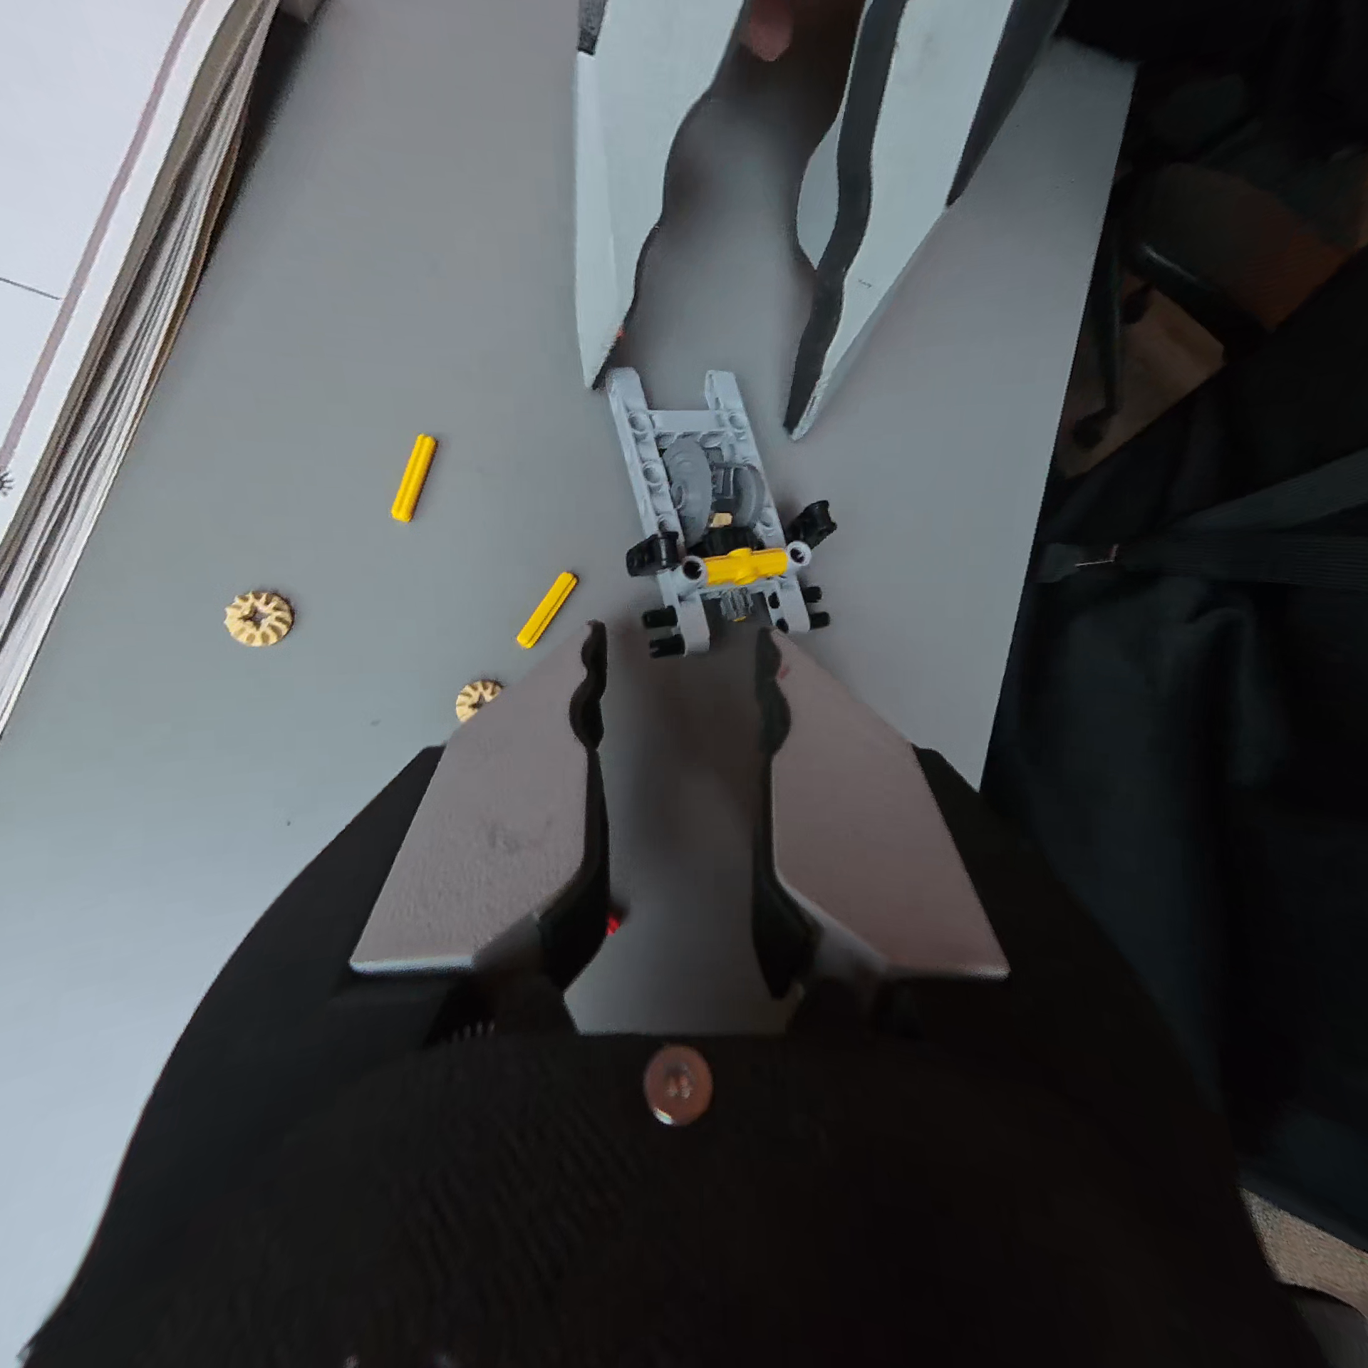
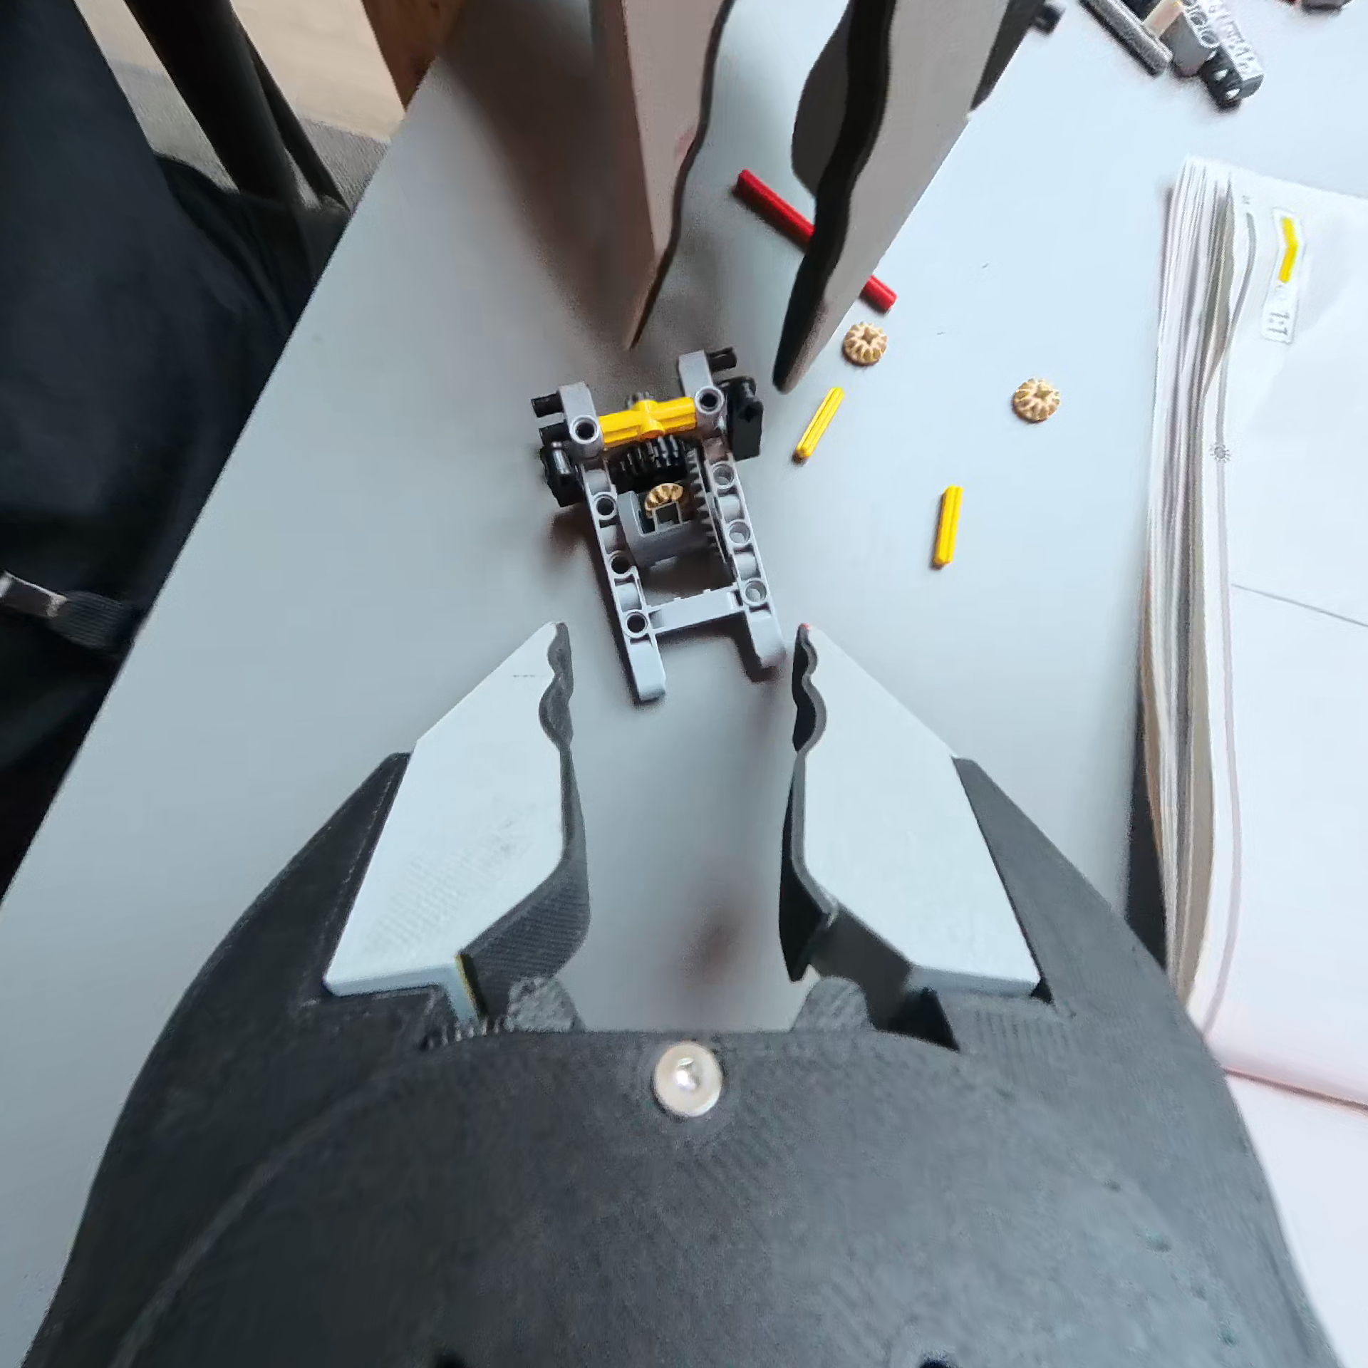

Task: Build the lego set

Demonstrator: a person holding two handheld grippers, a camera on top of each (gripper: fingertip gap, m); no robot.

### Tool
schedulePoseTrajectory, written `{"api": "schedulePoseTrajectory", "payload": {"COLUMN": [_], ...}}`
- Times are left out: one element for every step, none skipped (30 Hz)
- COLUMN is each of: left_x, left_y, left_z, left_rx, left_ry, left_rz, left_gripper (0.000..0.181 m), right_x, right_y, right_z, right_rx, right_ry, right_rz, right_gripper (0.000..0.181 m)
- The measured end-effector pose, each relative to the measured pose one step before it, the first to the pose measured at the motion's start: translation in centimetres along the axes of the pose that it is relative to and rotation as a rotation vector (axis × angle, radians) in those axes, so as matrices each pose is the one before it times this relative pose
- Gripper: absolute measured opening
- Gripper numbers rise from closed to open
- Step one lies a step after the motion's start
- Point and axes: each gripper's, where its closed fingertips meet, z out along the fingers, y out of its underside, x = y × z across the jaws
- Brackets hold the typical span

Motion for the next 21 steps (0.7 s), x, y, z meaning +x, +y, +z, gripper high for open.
{"api": "schedulePoseTrajectory", "payload": {"left_x": [0.001, -0.004, -0.028, -0.032, -0.028, -0.027, 0.003, 0.045, 0.076, 0.1, 0.04, 0.086, 0.092, 0.035, 0.002, -0.026, -0.025, -0.023, -0.014, 0.004, 0.007], "left_y": [-0.028, 0.059, 0.098, 0.045, -0.05, -0.017, -0.006, 0.035, 0.02, 0.011, 0.021, 0.001, -0.052, -0.056, -0.025, -0.02, -0.013, -0.005, 0.003, 0.015, 0.013], "left_z": [0.228, 0.234, 0.217, 0.14, 0.039, 0.014, 0.002, 0.017, 0.046, 0.076, 0.108, 0.108, 0.088, 0.057, 0.031, 0.004, -0.006, -0.001, -0.016, -0.003, 0.004], "left_rx": [-0.0096, -0.0117, -0.0118, -0.0049, 0.0026, 0.0005, 0.0002, -0.0018, -0.0002, -0.0001, -0.0019, -0.0006, 0.0021, 0.0014, 0.0007, 0.0004, 0.0013, 0.0007, -0.0007, -0.0021, -0.0035], "left_ry": [0.0002, 0.0014, 0.0011, 0.0005, 0.0019, 0.0039, 0.0065, 0.0086, 0.0103, 0.0105, 0.0076, 0.0096, 0.0095, 0.0063, 0.0055, 0.0048, 0.0038, 0.0034, 0.0029, 0.0025, 0.0014], "left_rz": [0.0033, 0.0027, 0.0028, 0.0039, 0.0021, -0.0011, -0.0013, 0.0012, 0.0036, 0.0036, 0.0035, 0.0059, 0.0059, 0.0046, 0.0026, 0.0022, 0.0041, 0.0057, 0.0069, 0.0083, 0.0094], "left_gripper": [0.038, 0.038, 0.037, 0.035, 0.033, 0.032, 0.031, 0.029, 0.026, 0.023, 0.02, 0.017, 0.017, 0.016, 0.016, 0.016, 0.016, 0.016, 0.016, 0.016, 0.016], "right_x": [0.115, 0.298, 0.267, 0.189, 0.054, -0.039, -0.078, -0.151, -0.183, -0.122, 0.018, 0.06, -0.057, -0.061, 0.003, -0.015, -0.093, -0.017, 0.151, 0.179, 0.066], "right_y": [-0.023, -0.036, -0.078, -0.102, -0.107, -0.11, -0.185, -0.133, -0.129, -0.072, -0.09, -0.096, -0.096, -0.081, -0.034, -0.006, -0.021, -0.091, -0.164, -0.272, -0.364], "right_z": [-0.038, -0.017, 0.002, 0.035, 0.066, 0.099, 0.057, 0.041, 0.016, 0.004, 0.002, -0.011, -0.005, -0.014, -0.008, -0.005, -0.013, -0.059, -0.107, -0.194, -0.248], "right_rx": [0.014, 0.0138, 0.0143, 0.014, 0.013, 0.0131, 0.018, 0.0127, 0.0079, 0.0025, 0.0042, 0.0052, 0.0056, 0.0045, 0.0024, 0.0013, 0.0024, 0.0051, 0.009, 0.0146, 0.0179], "right_ry": [-0.0129, -0.0051, -0.0087, -0.0142, -0.0225, -0.0274, -0.0273, -0.03, -0.0296, -0.0221, -0.0092, -0.0039, -0.0093, -0.0093, -0.0064, -0.0078, -0.0132, -0.0067, 0.0071, 0.0148, 0.0148], "right_rz": [0.0268, 0.0248, 0.0216, 0.0222, 0.024, 0.0259, 0.0258, 0.0255, 0.0223, 0.0171, 0.0125, 0.0096, 0.0069, 0.0075, 0.0097, 0.0106, 0.0093, 0.0072, 0.001, -0.011, -0.0268], "right_gripper": [0.058, 0.058, 0.059, 0.059, 0.06, 0.06, 0.058, 0.054, 0.053, 0.052, 0.05, 0.049, 0.049, 0.048, 0.045, 0.042, 0.041, 0.04, 0.041, 0.041, 0.039]}}
